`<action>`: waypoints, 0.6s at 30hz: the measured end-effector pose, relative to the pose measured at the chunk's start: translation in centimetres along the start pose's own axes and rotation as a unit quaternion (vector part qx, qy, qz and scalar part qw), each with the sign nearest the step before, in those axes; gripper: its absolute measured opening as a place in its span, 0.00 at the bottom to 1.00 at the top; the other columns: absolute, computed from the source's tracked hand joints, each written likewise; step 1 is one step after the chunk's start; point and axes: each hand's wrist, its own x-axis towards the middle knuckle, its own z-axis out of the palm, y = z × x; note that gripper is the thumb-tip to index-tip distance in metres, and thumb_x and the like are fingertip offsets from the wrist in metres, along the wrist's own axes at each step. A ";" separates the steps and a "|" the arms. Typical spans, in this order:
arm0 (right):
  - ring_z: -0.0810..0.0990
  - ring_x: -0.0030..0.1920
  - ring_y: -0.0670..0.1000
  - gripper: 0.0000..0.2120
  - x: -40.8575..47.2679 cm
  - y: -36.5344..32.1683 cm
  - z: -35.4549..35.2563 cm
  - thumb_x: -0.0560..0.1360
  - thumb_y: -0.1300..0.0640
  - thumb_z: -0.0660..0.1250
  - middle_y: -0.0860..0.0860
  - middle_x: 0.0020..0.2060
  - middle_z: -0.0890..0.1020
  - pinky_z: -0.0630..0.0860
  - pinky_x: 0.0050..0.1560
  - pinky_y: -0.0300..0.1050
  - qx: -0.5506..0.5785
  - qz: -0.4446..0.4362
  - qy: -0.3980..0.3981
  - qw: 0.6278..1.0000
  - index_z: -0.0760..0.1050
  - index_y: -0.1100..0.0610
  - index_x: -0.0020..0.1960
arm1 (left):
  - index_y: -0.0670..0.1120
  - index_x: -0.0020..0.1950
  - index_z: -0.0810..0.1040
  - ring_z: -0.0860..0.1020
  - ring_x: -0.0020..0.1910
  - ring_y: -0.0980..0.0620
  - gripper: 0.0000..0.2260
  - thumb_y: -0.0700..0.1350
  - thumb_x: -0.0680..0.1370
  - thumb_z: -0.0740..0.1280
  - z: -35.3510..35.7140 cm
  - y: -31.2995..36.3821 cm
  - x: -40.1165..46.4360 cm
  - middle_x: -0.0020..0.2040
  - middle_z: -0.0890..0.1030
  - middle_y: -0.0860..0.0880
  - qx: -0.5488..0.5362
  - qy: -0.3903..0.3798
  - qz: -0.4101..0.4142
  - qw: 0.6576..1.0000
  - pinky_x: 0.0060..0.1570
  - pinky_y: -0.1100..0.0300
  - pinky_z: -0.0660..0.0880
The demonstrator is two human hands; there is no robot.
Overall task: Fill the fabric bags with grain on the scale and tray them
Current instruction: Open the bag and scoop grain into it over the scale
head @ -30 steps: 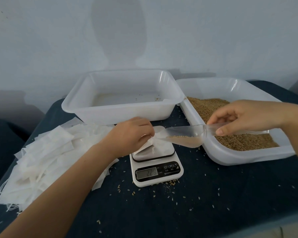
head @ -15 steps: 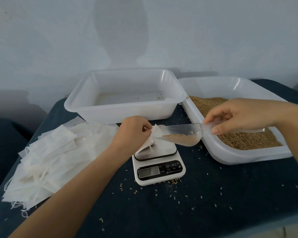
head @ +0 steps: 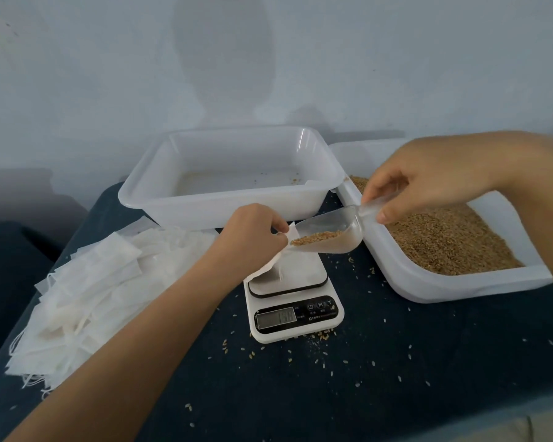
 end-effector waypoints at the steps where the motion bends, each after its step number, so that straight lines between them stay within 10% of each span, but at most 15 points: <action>1: 0.80 0.41 0.40 0.09 0.1 -0.3 -0.4 0.69 0.42 0.68 0.43 0.41 0.83 0.75 0.49 0.43 -0.013 0.002 -0.003 1.000 0.80 0.40 0.48 | 0.47 0.54 0.82 0.70 0.36 0.59 0.11 0.41 0.74 0.64 0.0 0.1 0.1 0.40 0.74 0.55 0.002 0.001 0.001 1.000 0.32 0.75 0.63; 18: 0.76 0.25 0.40 0.06 3.8 -3.9 -3.5 0.68 0.49 0.75 0.42 0.24 0.80 0.67 0.30 0.36 -0.124 0.015 -0.006 0.992 0.80 0.45 0.42 | 0.46 0.55 0.81 0.74 0.44 0.57 0.10 0.42 0.75 0.66 -0.2 0.0 0.0 0.50 0.81 0.51 -0.036 0.004 -0.032 0.999 0.38 0.70 0.66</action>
